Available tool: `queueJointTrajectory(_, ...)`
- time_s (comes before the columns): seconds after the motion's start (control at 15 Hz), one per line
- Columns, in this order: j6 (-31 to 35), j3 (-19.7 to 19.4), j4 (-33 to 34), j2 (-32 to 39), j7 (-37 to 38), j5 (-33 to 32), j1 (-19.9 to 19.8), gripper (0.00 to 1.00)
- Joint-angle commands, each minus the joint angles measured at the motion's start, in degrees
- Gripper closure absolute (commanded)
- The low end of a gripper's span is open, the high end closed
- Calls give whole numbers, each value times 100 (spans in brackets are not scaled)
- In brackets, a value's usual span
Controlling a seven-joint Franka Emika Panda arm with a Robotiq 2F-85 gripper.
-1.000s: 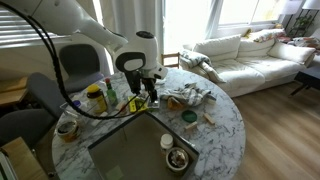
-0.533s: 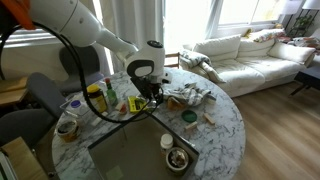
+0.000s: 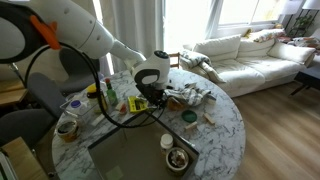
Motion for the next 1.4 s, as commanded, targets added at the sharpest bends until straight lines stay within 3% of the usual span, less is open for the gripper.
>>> queueJointTrajectory(0.0, -282, 152, 434, 315, -194, 90, -186, 17)
queueJointTrajectory(0.07, -339, 159, 504, 363, -197, 84, -198, 24)
queueJointTrajectory(0.27, -497, 154, 675, 477, -203, 50, -210, 34)
queueJointTrajectory(0.33, -560, 148, 732, 509, -195, 47, -210, 45)
queueJointTrajectory(0.47, -677, 134, 830, 555, -172, 48, -214, 50)
queueJointTrajectory(0.53, -719, 118, 877, 575, -135, 52, -215, 62)
queueJointTrajectory(0.87, -946, 83, 1018, 565, 175, 198, -288, 96)
queueJointTrajectory(1.0, -1107, 76, 1067, 544, 380, 321, -331, 100)
queueJointTrajectory(1.33, -1843, 86, 1259, 459, 1113, 899, -485, 100)
